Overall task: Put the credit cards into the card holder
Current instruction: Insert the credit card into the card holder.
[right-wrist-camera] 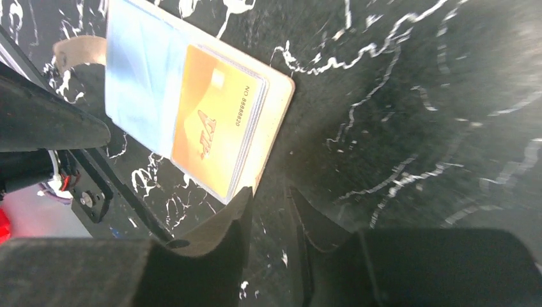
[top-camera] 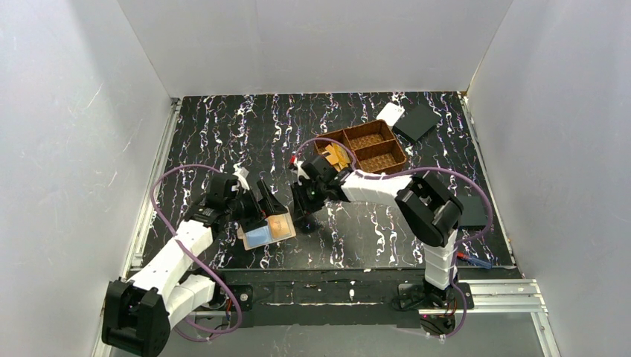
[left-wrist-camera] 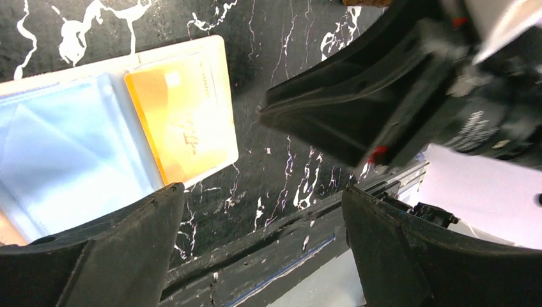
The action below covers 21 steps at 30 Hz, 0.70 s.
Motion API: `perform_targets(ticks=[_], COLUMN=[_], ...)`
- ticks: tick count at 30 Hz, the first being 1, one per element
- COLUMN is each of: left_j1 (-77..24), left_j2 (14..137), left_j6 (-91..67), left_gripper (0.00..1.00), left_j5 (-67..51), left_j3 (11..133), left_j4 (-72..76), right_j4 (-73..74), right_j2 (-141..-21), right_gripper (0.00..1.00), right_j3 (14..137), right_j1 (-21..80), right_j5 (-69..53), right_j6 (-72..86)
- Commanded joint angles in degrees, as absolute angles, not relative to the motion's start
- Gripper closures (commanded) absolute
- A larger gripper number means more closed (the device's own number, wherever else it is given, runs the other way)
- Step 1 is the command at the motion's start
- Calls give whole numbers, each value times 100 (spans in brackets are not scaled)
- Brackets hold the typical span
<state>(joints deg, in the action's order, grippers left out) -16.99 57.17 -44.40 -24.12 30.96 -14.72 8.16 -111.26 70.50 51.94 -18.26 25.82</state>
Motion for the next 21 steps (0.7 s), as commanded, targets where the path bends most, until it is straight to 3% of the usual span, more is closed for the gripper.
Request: perform_targets(ticks=[1,6,12,15,21], left_j1=[-1692,-1674,-1675,-1677,-1672], left_j2=[5527,5658,6074,6209,6264], left_j6=[-4254,-4082,-3941,-4012,-4017], left_gripper=[6,6,6,6,6], left_j5=[-2173,-2191,-2429,-2591,-2769], left_j3=[3415,3736,4227,4232,4177], left_j4=[-2425,-2645,-2631,-2444,-2296], right_j4=[1739,2552,2805,2082,546], right_j2=[-10488,-10158,-10220,-10166,-9753], right_gripper=[63,52,36,34,33], right_j3=[7735,8559,9088,8744,7664], right_j1=[4890,4279,3927,3901,3826], right_j5=[-1463,-1156,534,1122,522], right_j6=[2111,1746,582,-229,-1762])
